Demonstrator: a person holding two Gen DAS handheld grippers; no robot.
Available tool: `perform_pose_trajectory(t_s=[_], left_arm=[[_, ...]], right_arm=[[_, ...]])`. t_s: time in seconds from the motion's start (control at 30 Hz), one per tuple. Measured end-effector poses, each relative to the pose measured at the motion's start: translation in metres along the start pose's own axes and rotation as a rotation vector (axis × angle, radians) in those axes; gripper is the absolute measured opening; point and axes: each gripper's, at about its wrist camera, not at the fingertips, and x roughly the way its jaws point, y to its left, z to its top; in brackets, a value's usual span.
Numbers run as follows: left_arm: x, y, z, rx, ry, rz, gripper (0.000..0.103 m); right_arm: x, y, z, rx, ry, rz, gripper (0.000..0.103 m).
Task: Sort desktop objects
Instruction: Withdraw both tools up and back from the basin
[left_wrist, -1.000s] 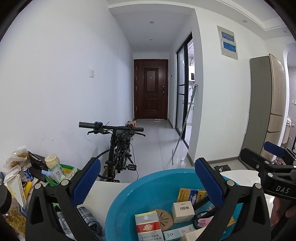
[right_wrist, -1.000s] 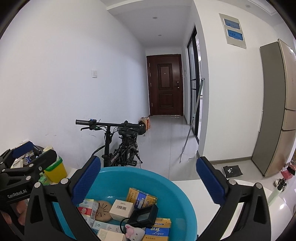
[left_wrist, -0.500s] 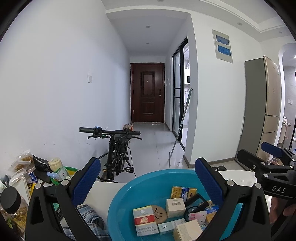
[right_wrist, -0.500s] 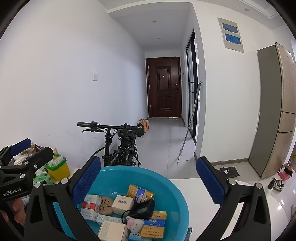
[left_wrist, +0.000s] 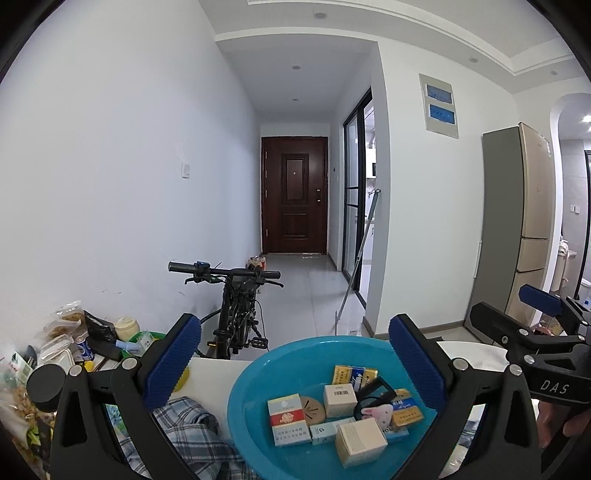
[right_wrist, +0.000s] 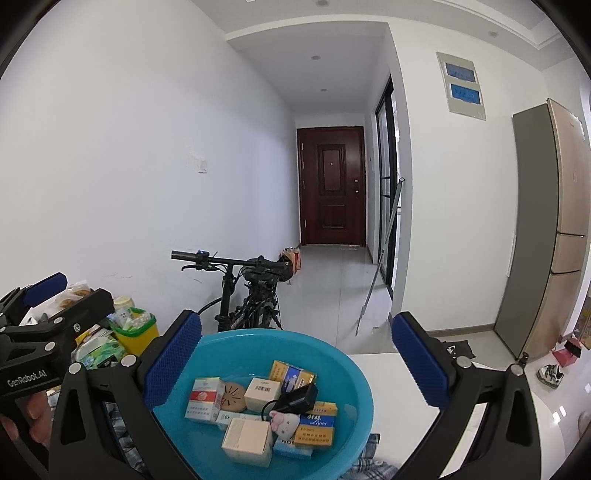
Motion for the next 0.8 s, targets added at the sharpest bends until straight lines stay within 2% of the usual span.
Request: perform_pose_trajectory(t_s=[0.63, 0.8], left_arm=[[-0.11, -0.004, -0.006, 0.016, -0.063, 0.016, 0.103], [-0.128, -0.006, -0.007, -0.005, -0.06, -0.007, 0.103]], right_arm=[[-0.089, 0.018, -0.007, -0.016, -0.053, 0.032, 0.103], [-0.105, 0.021, -0.01, -0.015, -0.049, 0.039, 0.103]])
